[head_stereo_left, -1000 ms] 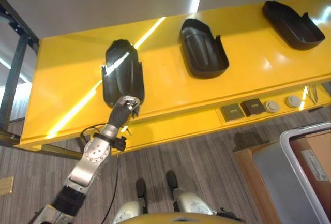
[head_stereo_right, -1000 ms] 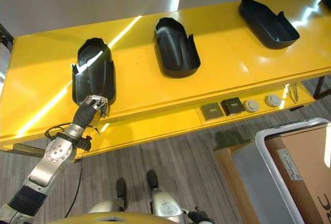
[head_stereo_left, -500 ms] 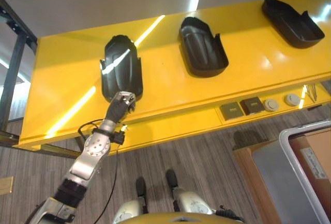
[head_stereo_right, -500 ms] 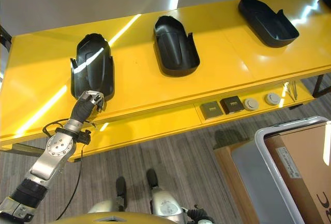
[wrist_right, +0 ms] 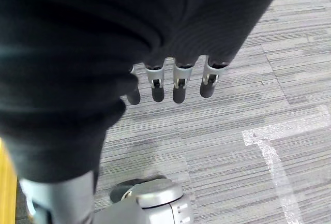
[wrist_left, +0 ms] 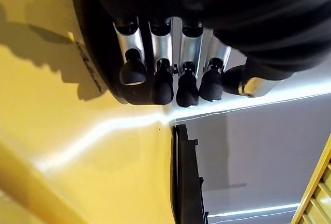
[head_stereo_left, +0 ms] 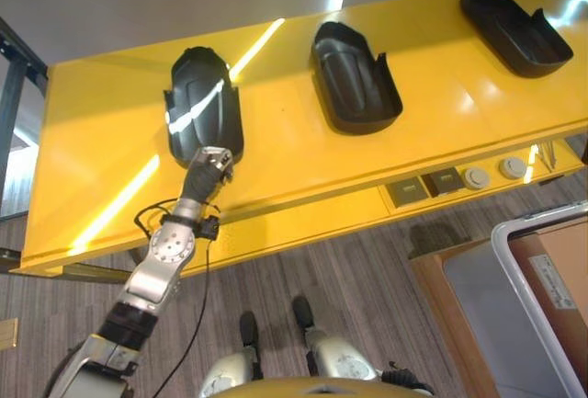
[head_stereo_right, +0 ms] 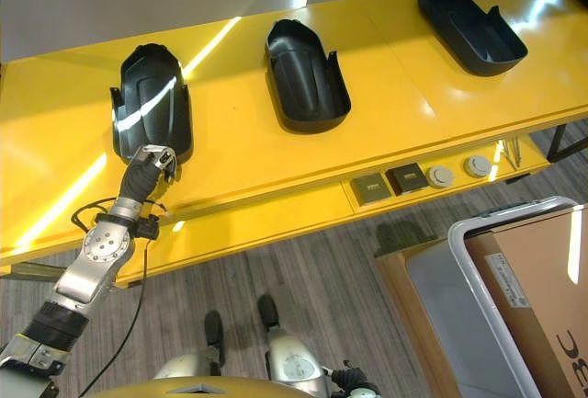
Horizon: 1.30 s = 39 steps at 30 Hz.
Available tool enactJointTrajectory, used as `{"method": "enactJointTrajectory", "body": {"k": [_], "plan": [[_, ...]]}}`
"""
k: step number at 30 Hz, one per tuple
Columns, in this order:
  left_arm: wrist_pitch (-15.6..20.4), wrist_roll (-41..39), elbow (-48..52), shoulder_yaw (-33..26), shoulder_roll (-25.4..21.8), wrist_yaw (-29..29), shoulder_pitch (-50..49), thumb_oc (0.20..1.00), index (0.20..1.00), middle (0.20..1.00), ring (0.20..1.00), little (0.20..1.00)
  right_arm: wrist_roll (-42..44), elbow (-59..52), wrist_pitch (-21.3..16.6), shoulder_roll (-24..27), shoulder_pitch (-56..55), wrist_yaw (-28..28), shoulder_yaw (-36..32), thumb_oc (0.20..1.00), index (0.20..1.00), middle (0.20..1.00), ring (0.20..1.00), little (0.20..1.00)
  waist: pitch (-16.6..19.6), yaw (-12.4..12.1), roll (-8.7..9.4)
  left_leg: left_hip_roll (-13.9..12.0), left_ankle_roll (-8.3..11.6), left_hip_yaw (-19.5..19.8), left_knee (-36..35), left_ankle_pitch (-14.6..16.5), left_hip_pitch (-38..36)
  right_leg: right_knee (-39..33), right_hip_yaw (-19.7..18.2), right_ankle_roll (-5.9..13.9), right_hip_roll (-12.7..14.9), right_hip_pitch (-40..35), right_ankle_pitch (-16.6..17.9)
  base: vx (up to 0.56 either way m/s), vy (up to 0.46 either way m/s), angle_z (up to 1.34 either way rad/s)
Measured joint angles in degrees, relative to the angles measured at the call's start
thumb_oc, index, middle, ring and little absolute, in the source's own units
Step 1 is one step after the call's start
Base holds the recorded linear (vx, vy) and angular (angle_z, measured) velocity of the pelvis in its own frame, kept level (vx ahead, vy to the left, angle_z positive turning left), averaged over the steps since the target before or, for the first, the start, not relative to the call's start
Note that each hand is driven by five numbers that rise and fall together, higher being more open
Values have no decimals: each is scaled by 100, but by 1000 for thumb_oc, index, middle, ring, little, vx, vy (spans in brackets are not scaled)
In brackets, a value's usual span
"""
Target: Move parts from the plastic box to the shelf.
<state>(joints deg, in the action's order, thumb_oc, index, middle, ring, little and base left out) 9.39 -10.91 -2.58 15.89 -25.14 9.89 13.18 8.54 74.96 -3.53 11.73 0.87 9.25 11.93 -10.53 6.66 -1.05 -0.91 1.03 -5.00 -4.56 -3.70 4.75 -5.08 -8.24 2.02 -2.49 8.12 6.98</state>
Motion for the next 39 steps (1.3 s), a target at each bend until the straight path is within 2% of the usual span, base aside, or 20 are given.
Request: {"method": "enactJointTrajectory", "body": {"k": [6,10,14,15,16,17,20,22,23,24,25,29,31,32,35,39], "plan": [[-61,5,2,1,83,-28,-3,200,200,200,200,200,-2,3,6,3,42,7,36,1000,1000,1000,1000,1000,-1,-17,1,-4,0,-1,-1,10,-113,0,4,-17,0,-118,-13,0,0,0],[-92,-15,817,-25,-2,-134,-331,200,200,200,200,200,0,-40,34,-1,102,6,38,1000,1000,1000,1000,1000,-3,-42,6,-7,0,51,-1,30,-222,4,91,-29,8,-251,-45,37,-3,8],[99,-12,2094,-3,-449,-511,-827,200,200,200,200,200,-1,-212,110,19,113,4,143,1000,1000,1000,1000,1000,40,-206,21,-18,11,123,-4,111,-613,-1,153,-56,3,-686,-146,49,-1,10],[125,-8,2297,21,-716,-582,-847,200,200,200,200,200,-1,-198,141,14,86,4,142,1000,1000,1000,1000,1000,79,-220,43,-15,19,174,-7,160,-730,1,189,-55,-3,-806,-188,23,15,29],[244,104,2479,76,-1025,-663,-838,200,200,200,200,200,-1,-237,90,35,129,2,119,1000,1000,1000,1000,1000,338,-326,35,-6,19,273,-34,227,-726,-1,257,-112,10,-838,-268,36,20,33],[299,252,2687,137,-1371,-689,-820,200,200,200,200,200,-1,-205,96,18,186,-3,132,1000,1000,1000,1000,1000,433,-339,66,1,9,320,-9,185,-784,0,275,-63,9,-899,-266,26,12,30],[425,260,2446,707,-1158,-774,-838,200,200,200,200,200,-187,-220,83,10,182,-2,340,1000,1000,1000,1000,1000,704,-392,62,27,-19,356,-2,210,-962,13,330,-70,46,-1100,-298,40,16,10],[426,339,2267,1233,-1292,-980,-872,200,200,200,200,200,-271,-203,99,-44,261,-3,370,1000,1000,1000,1000,1000,830,-406,111,35,-25,370,-2,228,-1092,21,387,-56,54,-1248,-332,2,8,3],[427,348,2153,1332,-1289,-1033,-901,504,504,504,504,504,-290,-208,97,-42,258,3,367,1000,1000,1000,1000,1000,877,-379,118,36,-25,369,-2,228,-1093,10,388,-54,57,-1249,-333,1,25,3],[430,395,1931,1365,-1295,-1085,-968,846,846,846,846,846,-348,-206,97,-46,280,4,370,1000,1000,1000,1000,1000,908,-389,126,35,-22,369,-2,222,-1104,5,390,-55,57,-1259,-333,0,0,0],[431,464,1682,1427,-1322,-1106,-972,1000,1000,1000,1000,1000,-395,-201,100,-45,276,4,372,1000,1000,1000,1000,1000,912,-390,123,34,-20,372,-2,218,-1133,3,398,-52,57,-1297,-334,0,0,0],[403,939,652,1589,-1435,-1144,-1406,1000,1000,1000,1000,1000,-447,-197,99,-56,235,8,396,1000,1000,1000,1000,1000,929,-352,84,23,25,450,-37,311,-1179,0,406,-91,40,-1378,-396,-36,17,4],[494,1253,195,1635,-1518,-1127,-1652,1000,1000,1000,1000,1000,-450,-181,89,-49,155,63,478,1000,1000,1000,1000,1000,966,-414,75,20,34,486,-38,300,-1121,0,415,-95,32,-1325,-394,-43,27,5],[539,1576,-522,1650,-1467,-1105,-1943,1000,1000,1000,1000,1000,-453,-110,85,-40,122,139,491,1000,1000,1000,1000,1000,1002,-442,52,17,38,487,-37,277,-1076,0,415,-110,28,-1266,-383,-35,30,1],[478,2171,-1444,2072,-1542,-1109,-2118,1000,1000,1000,1000,1000,-576,57,75,-31,85,173,496,1000,1000,1000,1000,1000,1003,-513,49,18,-10,488,-36,226,-1034,0,425,-105,31,-1197,-368,-7,14,1],[531,2497,-2743,2019,-1140,-1021,-2405,1000,1000,1000,1000,1000,-772,90,34,-19,35,218,527,1000,1000,1000,1000,1000,1008,-522,35,28,-25,460,-36,224,-1054,1,412,-109,43,-1213,-384,-7,29,-3]]}}
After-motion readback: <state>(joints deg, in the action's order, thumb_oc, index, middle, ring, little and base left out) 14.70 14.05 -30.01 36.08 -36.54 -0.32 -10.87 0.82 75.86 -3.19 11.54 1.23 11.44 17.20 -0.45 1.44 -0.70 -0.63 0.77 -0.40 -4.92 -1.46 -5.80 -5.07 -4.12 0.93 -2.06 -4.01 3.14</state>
